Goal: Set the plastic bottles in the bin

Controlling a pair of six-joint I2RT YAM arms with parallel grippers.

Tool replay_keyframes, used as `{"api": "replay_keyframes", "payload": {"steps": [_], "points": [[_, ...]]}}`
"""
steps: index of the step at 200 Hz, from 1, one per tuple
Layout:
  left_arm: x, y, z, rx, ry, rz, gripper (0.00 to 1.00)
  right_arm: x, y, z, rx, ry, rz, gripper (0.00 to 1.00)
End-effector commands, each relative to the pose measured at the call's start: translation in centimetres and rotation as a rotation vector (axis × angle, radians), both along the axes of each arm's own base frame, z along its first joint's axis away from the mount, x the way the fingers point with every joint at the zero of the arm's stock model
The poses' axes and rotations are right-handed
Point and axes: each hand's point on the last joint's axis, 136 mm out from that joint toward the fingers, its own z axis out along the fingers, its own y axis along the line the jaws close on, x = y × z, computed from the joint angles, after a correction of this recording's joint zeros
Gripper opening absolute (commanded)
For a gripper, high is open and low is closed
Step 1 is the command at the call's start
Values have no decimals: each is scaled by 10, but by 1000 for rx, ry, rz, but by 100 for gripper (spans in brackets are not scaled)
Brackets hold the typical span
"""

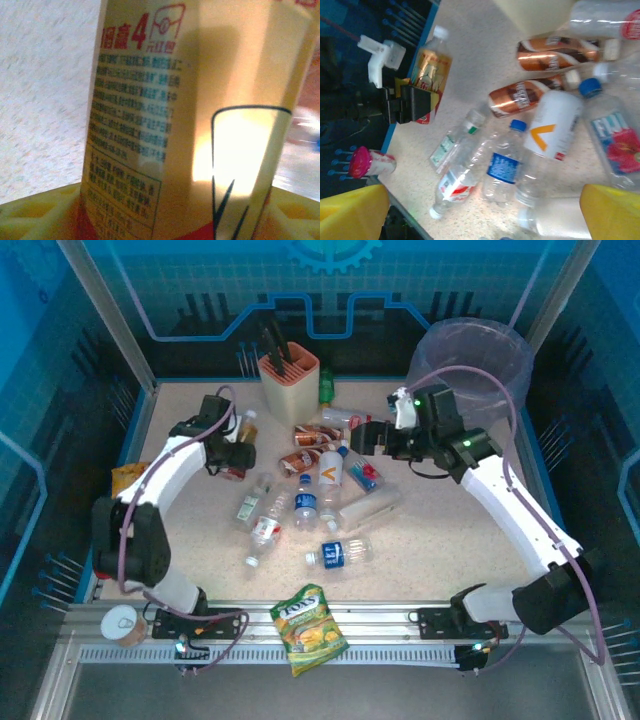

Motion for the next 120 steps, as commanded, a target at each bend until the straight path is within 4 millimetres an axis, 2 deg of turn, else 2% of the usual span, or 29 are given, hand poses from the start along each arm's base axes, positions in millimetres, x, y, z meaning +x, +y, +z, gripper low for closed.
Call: {"api": "replay_keyframes", "payload": {"steps": [1, 23, 33, 61, 90, 120], "points": [[-19, -67, 52, -171, -120, -187, 65, 7, 34, 3, 91, -6, 48, 98], [-45, -117, 71, -364, -148, -308, 60, 11, 62, 1, 144, 16, 110, 96], [-52, -133, 77, -431, -156, -338, 56, 16, 71, 0, 162, 36, 127, 95], [-62, -169, 93, -552, -187, -419, 53, 38, 75, -7, 149, 54, 94, 96], [-65, -188, 92, -568, -172, -466, 52, 42, 89, -7, 220, 77, 132, 96], [-66, -198, 96, -597, -170, -497, 51, 48, 89, -15, 224, 87, 125, 93]]}}
